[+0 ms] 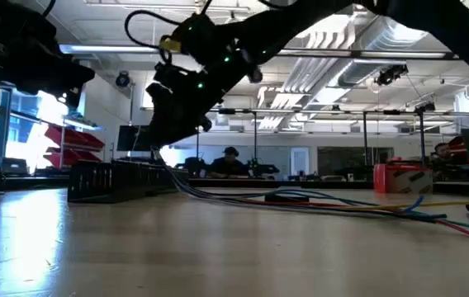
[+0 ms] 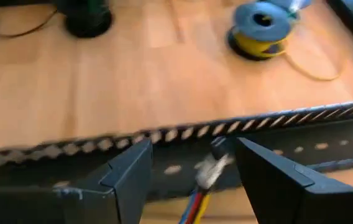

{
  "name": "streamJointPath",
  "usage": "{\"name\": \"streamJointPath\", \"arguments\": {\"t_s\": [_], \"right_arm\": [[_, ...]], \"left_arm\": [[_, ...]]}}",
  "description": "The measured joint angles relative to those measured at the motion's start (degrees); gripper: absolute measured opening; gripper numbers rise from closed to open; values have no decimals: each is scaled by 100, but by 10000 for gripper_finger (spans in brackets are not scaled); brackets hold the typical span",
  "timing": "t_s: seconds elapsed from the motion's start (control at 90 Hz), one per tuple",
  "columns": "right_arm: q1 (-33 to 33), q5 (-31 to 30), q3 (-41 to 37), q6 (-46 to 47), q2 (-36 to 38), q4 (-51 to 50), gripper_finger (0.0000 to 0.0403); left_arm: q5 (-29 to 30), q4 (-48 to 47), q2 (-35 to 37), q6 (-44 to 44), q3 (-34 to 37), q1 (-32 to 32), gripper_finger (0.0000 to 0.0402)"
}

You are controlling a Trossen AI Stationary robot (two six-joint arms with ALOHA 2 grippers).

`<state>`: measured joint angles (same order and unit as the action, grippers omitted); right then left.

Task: Ziptie cables
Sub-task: Move the cable wires

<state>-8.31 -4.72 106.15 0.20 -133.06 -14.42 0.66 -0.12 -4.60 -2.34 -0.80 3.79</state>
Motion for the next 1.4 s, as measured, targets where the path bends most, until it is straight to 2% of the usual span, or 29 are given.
{"name": "streamJointPath", "arguments": {"t_s": [0.167,0.378,0.522,0.722,0.811,0.989,1.133,1.289,1.4], "right_arm": [[-7,-388,258,123,-244,-221,216],[-99,-121,269,388,-262,-420,204],[-116,-8,271,390,-262,-437,147],[-118,71,269,477,-233,-471,26],[-103,70,277,475,-122,-488,11],[45,69,441,397,392,-597,5],[295,62,441,307,1129,-643,3],[896,305,448,-27,2139,-473,2],[1340,340,452,-253,2595,-75,1]], "left_arm": [[1,0,0,1,0,0,0],[-1,0,0,-1,0,0,0],[1,0,0,1,0,0,0],[1,0,0,0,0,0,0],[-1,0,0,1,0,0,0],[-1,0,0,1,0,0,0],[1,0,0,-1,0,0,0],[1,0,0,1,0,0,0],[-1,0,-2,1,0,0,0]]}}
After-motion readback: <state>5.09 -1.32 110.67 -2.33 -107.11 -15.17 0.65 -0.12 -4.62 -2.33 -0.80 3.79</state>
